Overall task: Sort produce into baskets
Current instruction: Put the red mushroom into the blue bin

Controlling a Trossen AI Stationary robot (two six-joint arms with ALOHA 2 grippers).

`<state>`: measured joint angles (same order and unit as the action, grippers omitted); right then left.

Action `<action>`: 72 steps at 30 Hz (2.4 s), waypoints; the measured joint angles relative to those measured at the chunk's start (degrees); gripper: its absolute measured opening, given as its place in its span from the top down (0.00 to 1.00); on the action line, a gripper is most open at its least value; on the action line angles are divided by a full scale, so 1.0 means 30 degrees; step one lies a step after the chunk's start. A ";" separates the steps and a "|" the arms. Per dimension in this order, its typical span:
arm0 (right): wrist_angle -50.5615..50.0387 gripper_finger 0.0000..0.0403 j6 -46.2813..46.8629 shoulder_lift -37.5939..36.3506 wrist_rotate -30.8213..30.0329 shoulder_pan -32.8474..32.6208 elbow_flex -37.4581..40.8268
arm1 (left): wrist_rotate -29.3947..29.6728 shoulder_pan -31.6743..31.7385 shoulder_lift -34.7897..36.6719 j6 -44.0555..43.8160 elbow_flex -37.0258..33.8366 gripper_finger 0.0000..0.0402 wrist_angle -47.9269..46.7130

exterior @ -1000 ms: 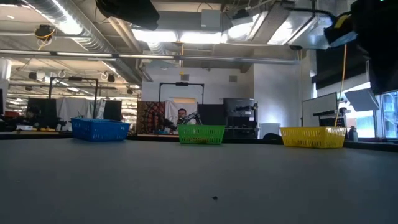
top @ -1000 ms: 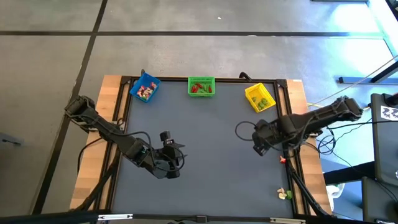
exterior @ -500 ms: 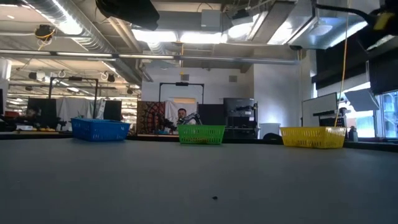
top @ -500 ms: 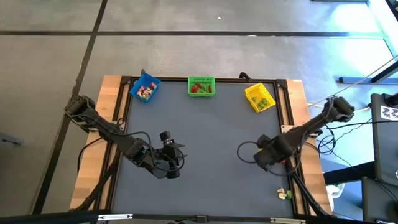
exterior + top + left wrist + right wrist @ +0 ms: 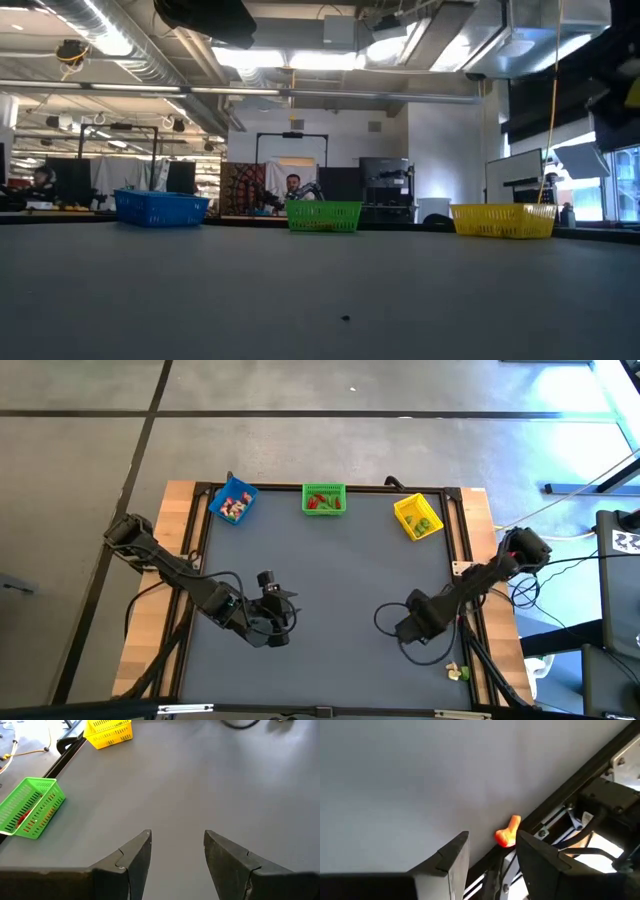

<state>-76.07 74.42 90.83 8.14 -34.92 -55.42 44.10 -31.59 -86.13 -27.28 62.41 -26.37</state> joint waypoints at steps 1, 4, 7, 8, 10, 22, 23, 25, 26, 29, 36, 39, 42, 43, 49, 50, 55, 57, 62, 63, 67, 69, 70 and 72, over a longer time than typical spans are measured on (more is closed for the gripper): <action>-0.0040 0.60 -0.0192 0.0264 0.0053 0.0000 0.0000 | 0.0000 0.0000 0.0000 0.0004 0.0000 0.56 0.0000; -0.0167 0.57 -0.0846 0.0991 0.0670 0.0000 0.0000 | 0.0000 0.0000 0.0000 0.0004 0.0000 0.56 0.0000; -0.0396 0.51 -0.0964 0.1610 0.0805 0.0000 0.0000 | 0.0000 0.0000 0.0000 0.0004 0.0000 0.56 0.0000; -0.0549 0.50 -0.1077 0.1821 0.0861 0.0000 0.0000 | 0.0000 0.0000 0.0000 0.0004 0.0000 0.56 0.0000; -0.0664 0.47 -0.1473 0.2149 0.1007 0.0000 0.0000 | 0.0007 0.0000 0.0000 0.0004 0.0000 0.56 0.0000; -0.0506 0.44 -0.5309 0.4224 0.3790 0.0007 0.0784 | 0.0007 0.0000 0.0000 0.0091 0.0000 0.56 0.0000; -0.0496 0.44 -0.5475 0.4357 0.3842 0.0007 0.1018 | 0.0007 0.0000 0.0000 0.0089 0.0000 0.56 -0.0002; -0.0430 0.44 -0.5963 0.4641 0.3858 0.0015 0.1410 | 0.0007 -0.0002 0.0000 0.0086 0.0000 0.56 0.0000; -0.0337 0.44 -0.6201 0.4765 0.3859 0.0015 0.1548 | 0.0001 0.0000 0.0000 0.0091 0.0000 0.56 -0.0007; 0.0354 0.44 -0.6905 0.4989 0.3956 0.0022 0.1918 | 0.0002 -0.0002 0.0000 0.0214 0.0000 0.56 -0.0002; 0.1614 0.44 -0.7542 0.5607 0.4199 0.0036 0.3243 | 0.0007 0.0000 0.0000 0.0288 0.0000 0.56 0.0000; 0.1945 0.44 -0.7619 0.5660 0.4162 0.0040 0.3756 | 0.0007 0.0012 0.0000 0.0288 0.0000 0.56 -0.0010; 0.2092 0.46 -0.7897 0.5647 0.4000 0.0058 0.3920 | 0.0007 0.0015 0.0000 0.0291 0.0000 0.56 -0.0007; 0.2112 0.48 -0.7988 0.5660 0.3905 0.0051 0.3927 | 0.0007 0.0015 0.0000 0.0295 0.0000 0.56 -0.0007; 0.2292 0.64 -0.8544 0.5692 0.3461 0.0036 0.4024 | 0.0007 0.0015 0.0000 0.0288 0.0000 0.56 -0.0007; 0.2322 0.67 -0.8672 0.5704 0.3431 0.0035 0.4031 | 0.0007 0.0015 0.0000 0.0292 0.0000 0.56 -0.0007; 0.2374 0.78 -0.8986 0.5718 0.3191 0.0015 0.4058 | 0.0007 0.0015 0.0000 0.0295 0.0000 0.56 -0.0007; 0.2361 0.81 -0.9008 0.5689 0.3141 0.0008 0.4058 | 0.0007 0.0015 0.0000 0.0337 0.0000 0.56 -0.0007; 0.1202 0.83 -0.9213 0.5748 0.1261 -0.0033 0.2988 | 0.0007 0.0015 0.0000 0.0634 0.0000 0.56 0.0000; 0.0948 0.83 -0.9244 0.5745 0.0819 -0.0029 0.2537 | 0.0007 0.0015 0.0000 0.0632 0.0000 0.56 0.0002; -0.0340 0.83 -0.9390 0.5638 -0.1285 -0.0015 0.0694 | 0.0007 0.0015 0.0000 0.0630 0.0000 0.56 0.0007; -0.0467 0.83 -0.9300 0.5442 -0.2540 -0.0015 -0.0341 | 0.0007 0.0015 0.0000 0.0637 0.0000 0.56 0.0007; -0.0608 0.83 -0.9160 0.5366 -0.3265 -0.0015 -0.0817 | 0.0007 0.0015 0.0000 0.0645 0.0000 0.56 0.0007; -0.0599 0.83 -0.8733 0.5155 -0.4814 -0.0015 -0.1853 | 0.0006 0.0015 0.0000 0.0645 0.0000 0.56 0.0007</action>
<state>-77.87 48.22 106.29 -6.30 -34.96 -60.98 44.11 -31.55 -86.13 -25.34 62.41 -26.35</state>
